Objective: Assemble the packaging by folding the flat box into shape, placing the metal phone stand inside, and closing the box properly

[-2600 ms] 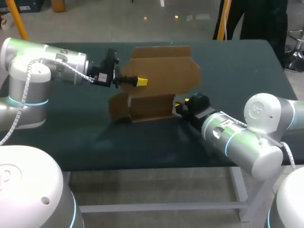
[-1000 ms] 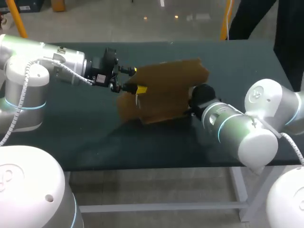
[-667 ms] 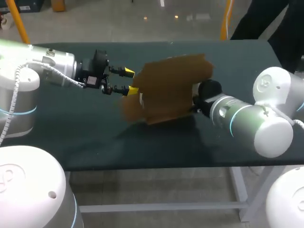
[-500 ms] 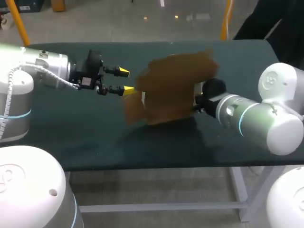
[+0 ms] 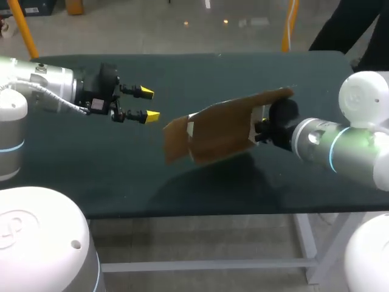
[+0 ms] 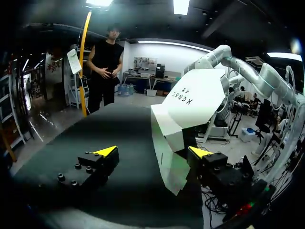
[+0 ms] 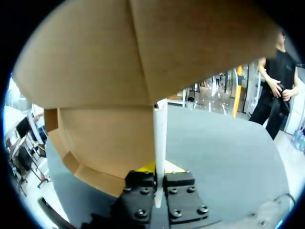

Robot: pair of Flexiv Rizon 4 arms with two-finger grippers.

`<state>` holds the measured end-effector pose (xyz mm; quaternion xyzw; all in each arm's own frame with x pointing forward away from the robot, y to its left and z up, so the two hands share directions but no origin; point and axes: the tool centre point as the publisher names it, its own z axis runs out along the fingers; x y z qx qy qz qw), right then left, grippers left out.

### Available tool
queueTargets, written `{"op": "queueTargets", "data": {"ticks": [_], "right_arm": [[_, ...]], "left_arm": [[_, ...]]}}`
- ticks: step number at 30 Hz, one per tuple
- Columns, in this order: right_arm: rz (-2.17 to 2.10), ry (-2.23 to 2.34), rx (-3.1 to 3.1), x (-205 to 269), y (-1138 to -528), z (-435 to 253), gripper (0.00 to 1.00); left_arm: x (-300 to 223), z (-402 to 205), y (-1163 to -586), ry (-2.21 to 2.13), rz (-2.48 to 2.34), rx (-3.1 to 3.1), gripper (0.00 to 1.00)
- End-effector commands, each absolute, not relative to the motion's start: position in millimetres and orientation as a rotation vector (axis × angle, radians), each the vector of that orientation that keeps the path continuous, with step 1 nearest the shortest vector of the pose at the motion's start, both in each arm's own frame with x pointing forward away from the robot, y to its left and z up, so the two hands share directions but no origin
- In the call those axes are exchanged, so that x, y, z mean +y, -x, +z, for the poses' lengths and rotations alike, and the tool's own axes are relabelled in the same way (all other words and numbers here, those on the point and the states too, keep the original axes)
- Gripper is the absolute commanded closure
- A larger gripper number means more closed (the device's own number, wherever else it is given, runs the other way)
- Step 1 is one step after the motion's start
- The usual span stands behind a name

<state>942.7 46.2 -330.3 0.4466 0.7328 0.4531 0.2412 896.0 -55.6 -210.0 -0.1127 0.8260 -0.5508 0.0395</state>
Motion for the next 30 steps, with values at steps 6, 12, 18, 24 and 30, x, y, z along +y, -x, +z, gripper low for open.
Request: {"op": "queueTargets", "data": {"ticks": [6,12,18,24,30], "right_arm": [[1.471,-1.139,2.214,42.2,-940.1,-327.1,1.0],[1.636,-1.159,2.336,36.2,-940.7,-328.0,1.0],[1.636,-1.159,2.336,36.2,-940.7,-328.0,1.0],[1.762,-1.17,2.398,30.7,-945.6,-332.1,1.0],[1.939,-1.204,2.524,13.5,-953.5,-331.8,1.0]], "left_arm": [[-39.6,-203.0,-897.1,0.312,-1.642,2.617,0.0],[-36.0,-203.1,-898.0,0.322,-1.619,2.654,0.0],[-36.0,-203.1,-898.0,0.322,-1.619,2.654,0.0],[-32.6,-202.7,-903.1,0.31,-1.618,2.655,0.0],[-19.3,-203.6,-910.3,0.297,-1.608,2.695,0.0]]}}
